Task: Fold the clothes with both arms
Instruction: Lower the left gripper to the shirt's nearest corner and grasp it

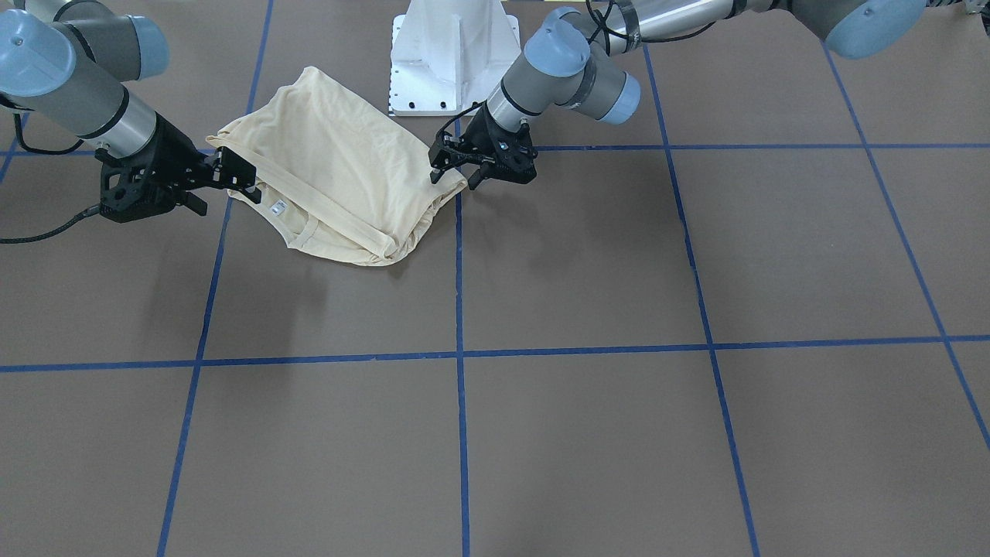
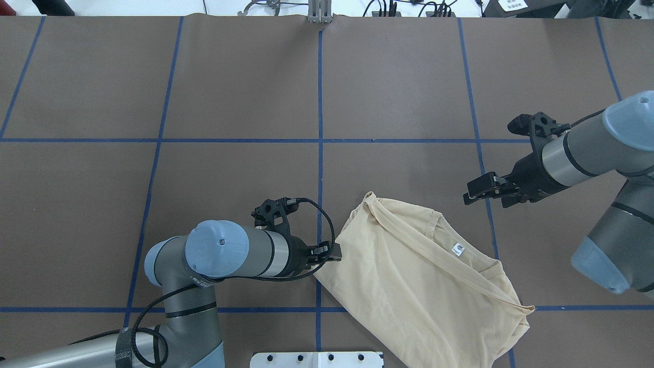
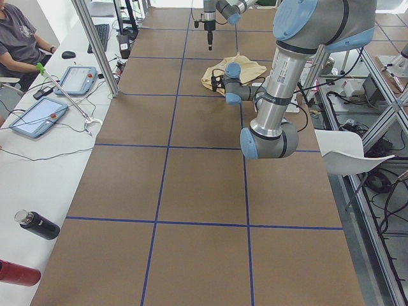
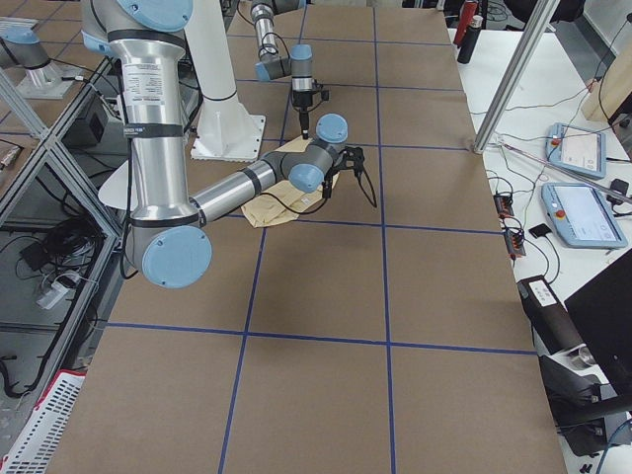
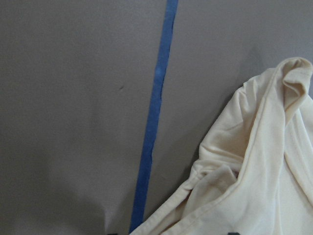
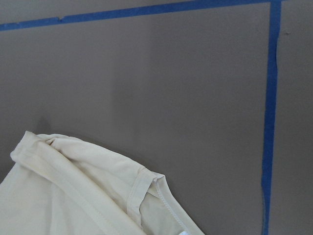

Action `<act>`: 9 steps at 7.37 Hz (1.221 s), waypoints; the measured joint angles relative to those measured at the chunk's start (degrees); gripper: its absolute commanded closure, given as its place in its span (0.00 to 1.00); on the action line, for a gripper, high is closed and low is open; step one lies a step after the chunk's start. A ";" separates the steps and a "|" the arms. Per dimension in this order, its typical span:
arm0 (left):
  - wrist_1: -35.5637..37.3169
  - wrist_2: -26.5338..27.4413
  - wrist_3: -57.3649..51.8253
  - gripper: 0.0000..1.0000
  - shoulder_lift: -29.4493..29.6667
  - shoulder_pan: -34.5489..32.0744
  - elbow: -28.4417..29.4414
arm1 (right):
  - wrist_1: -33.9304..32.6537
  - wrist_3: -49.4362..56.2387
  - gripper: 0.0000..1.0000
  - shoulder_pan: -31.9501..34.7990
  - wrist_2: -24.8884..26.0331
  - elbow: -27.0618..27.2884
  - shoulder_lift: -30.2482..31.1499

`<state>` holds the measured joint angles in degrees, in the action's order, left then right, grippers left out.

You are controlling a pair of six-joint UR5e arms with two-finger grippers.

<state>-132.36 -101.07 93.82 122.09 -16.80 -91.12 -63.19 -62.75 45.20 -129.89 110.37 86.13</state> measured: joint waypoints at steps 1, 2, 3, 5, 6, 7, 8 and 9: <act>0.14 -0.05 -0.02 0.20 -0.16 -0.09 -0.06 | 0.00 0.00 0.00 0.03 -0.01 -0.02 0.00; 0.63 -0.10 -0.03 0.20 -0.21 -0.12 -0.14 | 0.00 0.00 0.00 0.04 -0.01 -0.05 0.00; 1.39 -0.17 -0.03 0.20 -0.18 -0.11 -0.22 | 0.00 0.00 0.00 0.06 0.01 -0.06 0.00; 1.94 -0.25 0.02 0.20 -0.15 -0.02 -0.33 | 0.00 0.00 0.00 0.09 0.07 -0.07 0.00; 1.99 -0.26 0.04 0.20 -0.09 0.00 -0.35 | 0.00 0.00 0.00 0.15 0.08 -0.07 0.00; 2.01 -0.27 0.05 0.20 -0.02 0.03 -0.37 | 0.00 0.00 0.00 0.19 0.08 -0.07 0.00; 2.01 -0.27 0.07 0.21 0.05 0.07 -0.36 | 0.00 0.02 0.00 0.21 0.08 -0.07 0.02; 2.01 -0.27 0.11 0.21 0.11 0.08 -0.33 | 0.00 0.06 0.00 0.26 0.08 -0.07 0.06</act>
<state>-130.34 -101.34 93.92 122.20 -16.72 -91.45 -63.19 -62.70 45.46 -129.82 110.30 86.19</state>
